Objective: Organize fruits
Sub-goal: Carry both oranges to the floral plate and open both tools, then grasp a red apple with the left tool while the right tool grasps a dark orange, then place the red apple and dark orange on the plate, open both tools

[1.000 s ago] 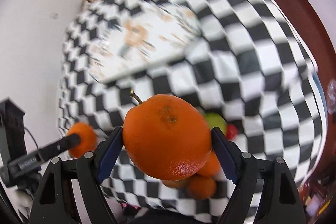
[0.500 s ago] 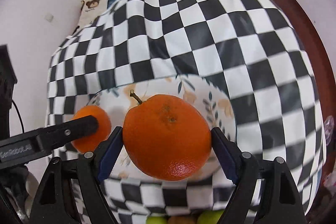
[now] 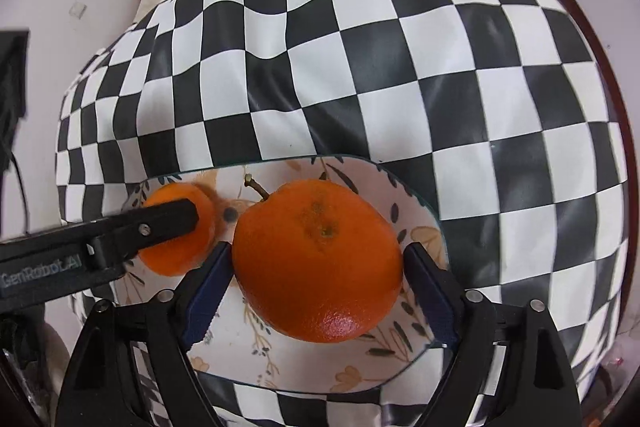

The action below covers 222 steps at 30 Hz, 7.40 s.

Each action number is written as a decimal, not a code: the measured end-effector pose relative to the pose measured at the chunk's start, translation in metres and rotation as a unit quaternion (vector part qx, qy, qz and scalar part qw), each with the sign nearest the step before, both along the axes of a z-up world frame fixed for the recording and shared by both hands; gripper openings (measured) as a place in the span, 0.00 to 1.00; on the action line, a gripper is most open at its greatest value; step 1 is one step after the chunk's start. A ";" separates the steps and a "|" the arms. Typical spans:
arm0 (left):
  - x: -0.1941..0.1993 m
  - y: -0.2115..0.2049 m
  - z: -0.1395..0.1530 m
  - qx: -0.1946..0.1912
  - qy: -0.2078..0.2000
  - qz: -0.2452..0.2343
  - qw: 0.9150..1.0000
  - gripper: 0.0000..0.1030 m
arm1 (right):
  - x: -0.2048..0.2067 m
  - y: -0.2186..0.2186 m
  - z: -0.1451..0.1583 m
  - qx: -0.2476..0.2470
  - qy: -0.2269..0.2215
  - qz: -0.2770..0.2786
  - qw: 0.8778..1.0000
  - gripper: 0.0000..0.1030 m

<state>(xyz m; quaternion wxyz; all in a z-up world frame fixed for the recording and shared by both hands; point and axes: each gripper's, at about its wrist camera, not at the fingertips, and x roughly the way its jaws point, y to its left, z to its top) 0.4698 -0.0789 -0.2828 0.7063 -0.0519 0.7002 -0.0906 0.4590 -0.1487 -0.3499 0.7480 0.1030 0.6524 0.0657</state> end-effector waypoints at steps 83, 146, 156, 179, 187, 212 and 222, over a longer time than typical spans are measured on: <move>-0.290 -0.029 -0.104 -0.095 0.146 -0.021 0.984 0.66 | -0.340 -0.086 -0.033 0.115 0.136 -0.137 0.974 0.76; -0.253 0.000 0.013 -0.100 0.046 -0.009 0.994 0.65 | -0.296 -0.025 -0.009 0.179 0.106 -0.027 0.978 0.56; -0.152 0.031 0.068 -0.082 -0.041 0.037 0.995 0.65 | -0.190 -0.034 0.044 0.164 0.013 -0.045 0.985 0.56; -0.004 0.042 -0.012 0.045 -0.004 0.014 0.999 0.65 | -0.058 0.009 -0.002 0.009 0.010 -0.015 1.000 0.62; 0.010 0.048 -0.005 0.039 -0.029 0.023 0.999 0.92 | -0.051 -0.003 0.004 -0.005 0.003 -0.017 1.000 0.92; -0.144 0.052 0.073 0.093 -0.143 0.029 0.985 0.92 | -0.135 0.000 0.083 -0.091 -0.053 0.012 0.994 0.92; -0.196 0.054 0.116 0.088 -0.193 0.054 0.976 0.92 | -0.179 0.011 0.132 -0.094 -0.113 0.018 0.989 0.92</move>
